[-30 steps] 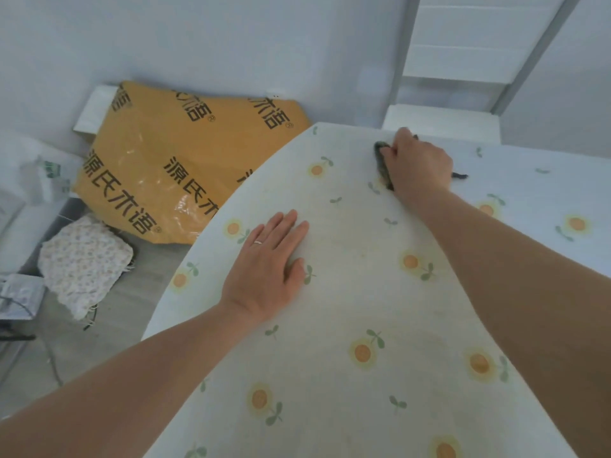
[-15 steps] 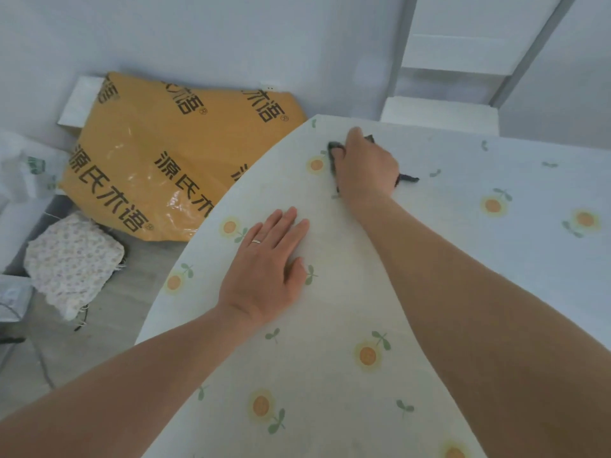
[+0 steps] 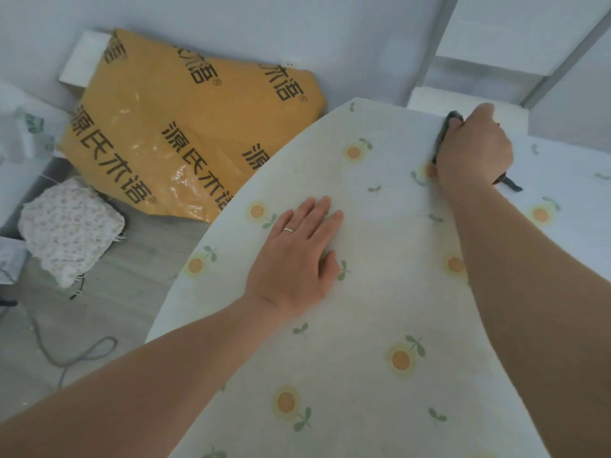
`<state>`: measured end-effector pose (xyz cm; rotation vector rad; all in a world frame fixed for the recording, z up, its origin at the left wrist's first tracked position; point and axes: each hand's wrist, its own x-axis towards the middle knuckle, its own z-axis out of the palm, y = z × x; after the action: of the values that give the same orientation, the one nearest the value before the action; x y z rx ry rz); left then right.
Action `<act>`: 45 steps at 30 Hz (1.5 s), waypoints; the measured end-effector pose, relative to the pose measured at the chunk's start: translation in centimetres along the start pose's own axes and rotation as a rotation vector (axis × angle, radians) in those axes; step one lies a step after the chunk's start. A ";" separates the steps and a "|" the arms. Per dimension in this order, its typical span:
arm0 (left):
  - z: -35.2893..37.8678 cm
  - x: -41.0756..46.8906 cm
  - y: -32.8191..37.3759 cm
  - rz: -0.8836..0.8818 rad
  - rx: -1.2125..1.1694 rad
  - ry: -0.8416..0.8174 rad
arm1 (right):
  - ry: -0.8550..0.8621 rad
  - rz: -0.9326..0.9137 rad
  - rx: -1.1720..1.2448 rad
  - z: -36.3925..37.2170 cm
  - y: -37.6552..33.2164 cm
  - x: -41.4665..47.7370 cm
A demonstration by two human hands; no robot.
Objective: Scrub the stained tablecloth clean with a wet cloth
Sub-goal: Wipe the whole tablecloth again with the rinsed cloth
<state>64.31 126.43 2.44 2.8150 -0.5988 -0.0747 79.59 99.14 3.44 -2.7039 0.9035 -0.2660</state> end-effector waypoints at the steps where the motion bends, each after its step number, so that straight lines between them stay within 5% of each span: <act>1: 0.0 0.0 0.0 -0.005 -0.003 0.005 | -0.013 -0.022 0.023 0.7 -2.1 -0.1; 10: -0.1 -0.1 -0.5 -0.005 -0.025 0.018 | -0.276 -0.673 0.096 4.1 -14.5 -5.0; 22: -0.1 0.0 0.3 0.004 0.016 0.016 | 0.003 -0.039 -0.058 -1.1 3.5 4.9; 27: -0.2 -0.1 0.3 0.000 -0.016 0.027 | 0.062 0.100 -0.027 -0.6 2.6 3.9; 32: -0.1 -0.1 0.6 -0.006 -0.035 0.040 | -0.046 -0.180 0.008 1.8 -7.7 -1.0; 39: -0.2 0.3 -0.2 0.017 -0.065 0.022 | -0.501 -1.034 0.050 3.1 -17.9 -16.1; 42: -0.2 0.2 0.0 0.022 -0.043 0.026 | -0.448 -1.005 0.078 3.0 -15.8 -14.0; 45: -0.3 -0.1 0.3 0.007 -0.052 0.042 | -0.248 -0.669 -0.007 3.0 -12.8 -7.3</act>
<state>64.17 126.26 2.78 2.7574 -0.5881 -0.0296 81.80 113.99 4.06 -2.8699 -0.0870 -0.0494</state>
